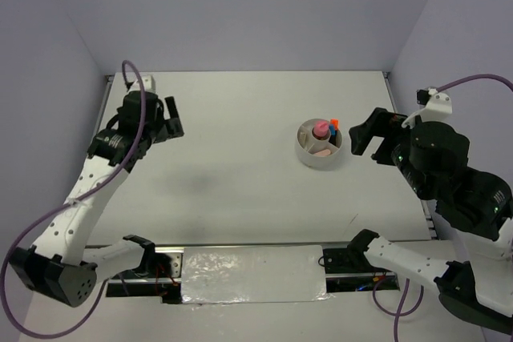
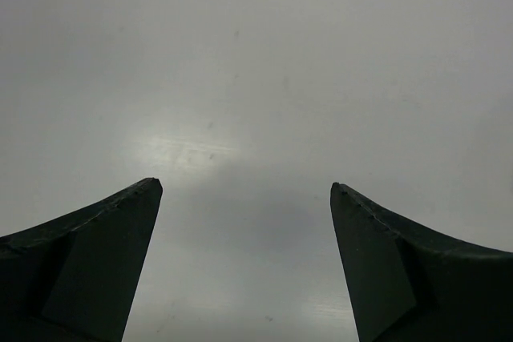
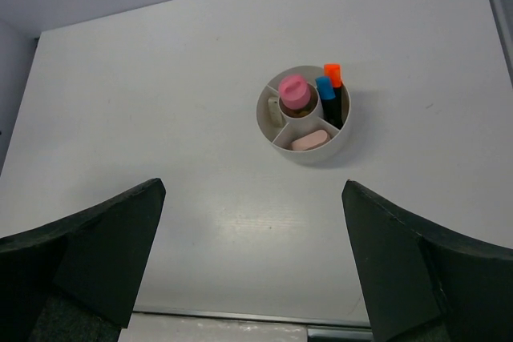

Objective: Sort the stationery into containers
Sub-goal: Reset both arms

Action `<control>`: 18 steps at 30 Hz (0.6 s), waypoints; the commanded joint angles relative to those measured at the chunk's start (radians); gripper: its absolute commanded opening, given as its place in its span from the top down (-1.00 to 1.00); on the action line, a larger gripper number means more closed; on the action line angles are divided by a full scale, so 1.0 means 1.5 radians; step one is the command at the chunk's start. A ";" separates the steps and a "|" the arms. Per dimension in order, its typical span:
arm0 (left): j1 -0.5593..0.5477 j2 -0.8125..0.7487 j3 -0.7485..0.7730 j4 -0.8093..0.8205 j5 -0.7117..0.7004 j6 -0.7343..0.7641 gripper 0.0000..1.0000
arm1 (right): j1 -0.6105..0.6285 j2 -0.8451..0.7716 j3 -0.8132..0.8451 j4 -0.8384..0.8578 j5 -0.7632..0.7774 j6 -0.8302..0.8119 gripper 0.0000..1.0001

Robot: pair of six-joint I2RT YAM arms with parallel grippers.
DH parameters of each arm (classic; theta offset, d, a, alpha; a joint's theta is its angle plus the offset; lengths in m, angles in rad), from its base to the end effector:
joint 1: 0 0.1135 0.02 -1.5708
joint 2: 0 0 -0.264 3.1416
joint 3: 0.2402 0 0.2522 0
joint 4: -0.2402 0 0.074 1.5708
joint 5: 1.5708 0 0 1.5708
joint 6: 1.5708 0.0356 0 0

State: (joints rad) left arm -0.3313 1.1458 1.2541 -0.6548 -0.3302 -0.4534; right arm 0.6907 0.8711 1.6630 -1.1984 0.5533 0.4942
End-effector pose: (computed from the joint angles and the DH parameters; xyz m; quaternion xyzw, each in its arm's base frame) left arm 0.2309 -0.0672 0.3842 -0.1328 0.8533 -0.0525 0.5014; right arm 0.0699 0.0335 0.4907 0.0706 0.8144 0.1061 0.5662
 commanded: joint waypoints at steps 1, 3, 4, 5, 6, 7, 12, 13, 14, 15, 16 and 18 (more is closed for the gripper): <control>0.030 -0.081 -0.023 -0.069 -0.103 -0.051 -0.99 | -0.004 -0.031 -0.012 -0.002 0.029 0.009 -0.99; 0.030 -0.109 -0.030 -0.108 -0.142 -0.063 -0.99 | -0.004 -0.048 -0.023 0.006 0.030 0.012 -1.00; 0.030 -0.117 -0.032 -0.127 -0.151 -0.066 -0.99 | -0.003 -0.067 -0.035 0.015 0.029 0.014 -1.00; 0.030 -0.126 -0.033 -0.137 -0.171 -0.079 -0.99 | -0.003 -0.074 -0.040 0.019 0.027 0.016 -0.99; 0.030 -0.140 -0.032 -0.146 -0.181 -0.084 -0.99 | -0.004 -0.083 -0.046 0.022 0.023 0.018 -0.99; 0.030 -0.146 -0.027 -0.154 -0.189 -0.094 -0.99 | -0.004 -0.094 -0.056 0.023 0.022 0.022 -1.00; 0.030 -0.155 -0.020 -0.181 -0.225 -0.101 -0.99 | -0.004 -0.103 -0.076 -0.001 0.027 0.046 -0.99; 0.030 -0.154 -0.021 -0.180 -0.225 -0.100 -0.99 | -0.003 -0.103 -0.077 -0.003 0.028 0.048 -0.99; 0.030 -0.153 -0.021 -0.181 -0.226 -0.103 -0.99 | -0.004 -0.103 -0.078 -0.003 0.031 0.051 -0.99; 0.030 -0.155 -0.020 -0.182 -0.228 -0.103 -0.99 | -0.003 -0.108 -0.080 -0.002 0.032 0.053 -1.00; 0.030 -0.155 -0.020 -0.181 -0.229 -0.105 -0.99 | -0.003 -0.109 -0.083 0.001 0.034 0.055 -1.00; 0.031 -0.156 -0.015 -0.183 -0.233 -0.110 -0.99 | -0.003 -0.116 -0.087 0.005 0.034 0.057 -1.00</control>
State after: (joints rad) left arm -0.2886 0.9184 1.1992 -0.9260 -0.6365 -0.5896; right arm 0.6891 0.7086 1.5410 -1.2011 0.5735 0.5606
